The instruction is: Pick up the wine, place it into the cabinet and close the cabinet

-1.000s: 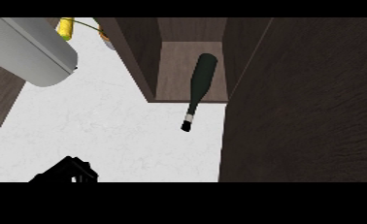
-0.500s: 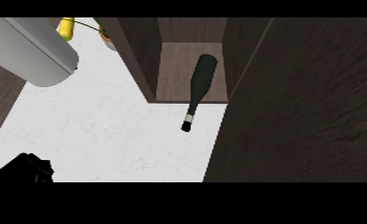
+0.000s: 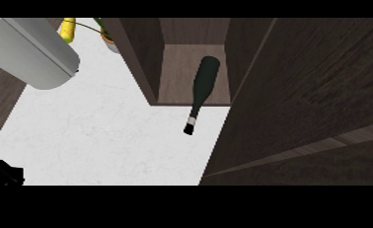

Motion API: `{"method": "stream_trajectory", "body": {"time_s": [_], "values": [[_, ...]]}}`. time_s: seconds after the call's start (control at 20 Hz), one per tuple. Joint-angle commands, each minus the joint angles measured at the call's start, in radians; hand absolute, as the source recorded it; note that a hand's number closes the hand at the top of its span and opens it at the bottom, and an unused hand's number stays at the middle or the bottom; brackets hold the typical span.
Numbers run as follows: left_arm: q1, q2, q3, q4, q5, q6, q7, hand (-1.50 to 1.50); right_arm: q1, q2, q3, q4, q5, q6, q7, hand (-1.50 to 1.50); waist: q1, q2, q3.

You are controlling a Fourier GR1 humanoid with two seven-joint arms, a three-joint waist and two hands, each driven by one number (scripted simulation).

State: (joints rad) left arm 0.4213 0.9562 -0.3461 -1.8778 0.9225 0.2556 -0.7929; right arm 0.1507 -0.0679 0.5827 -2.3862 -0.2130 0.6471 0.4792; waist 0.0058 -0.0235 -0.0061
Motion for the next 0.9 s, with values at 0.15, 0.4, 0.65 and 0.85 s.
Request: {"method": "stream_trajectory", "body": {"time_s": [0.15, 0.4, 0.65, 0.85], "values": [[0.044, 0.046, 0.055, -0.001, 0.035, -0.085, -0.010, 1.50, -0.116, 0.064, 0.283, 0.033, 0.161, -0.216, 0.027, 1.50, 0.025, 0.001, -0.001], [0.039, 0.050, 0.067, 0.019, 0.032, -0.113, -0.018, 1.50, -0.165, 0.063, 0.285, 0.103, 0.165, -0.270, -0.007, 1.50, 0.036, 0.008, -0.002], [0.042, 0.038, 0.069, 0.054, 0.037, -0.150, -0.033, 1.50, -0.211, 0.061, 0.268, 0.118, 0.160, -0.276, -0.010, 1.50, 0.046, 0.012, -0.007], [0.053, 0.060, 0.072, 0.037, 0.038, -0.169, -0.021, 1.50, -0.210, 0.060, 0.251, 0.138, 0.138, -0.296, -0.035, 1.50, 0.060, 0.013, -0.005]]}}
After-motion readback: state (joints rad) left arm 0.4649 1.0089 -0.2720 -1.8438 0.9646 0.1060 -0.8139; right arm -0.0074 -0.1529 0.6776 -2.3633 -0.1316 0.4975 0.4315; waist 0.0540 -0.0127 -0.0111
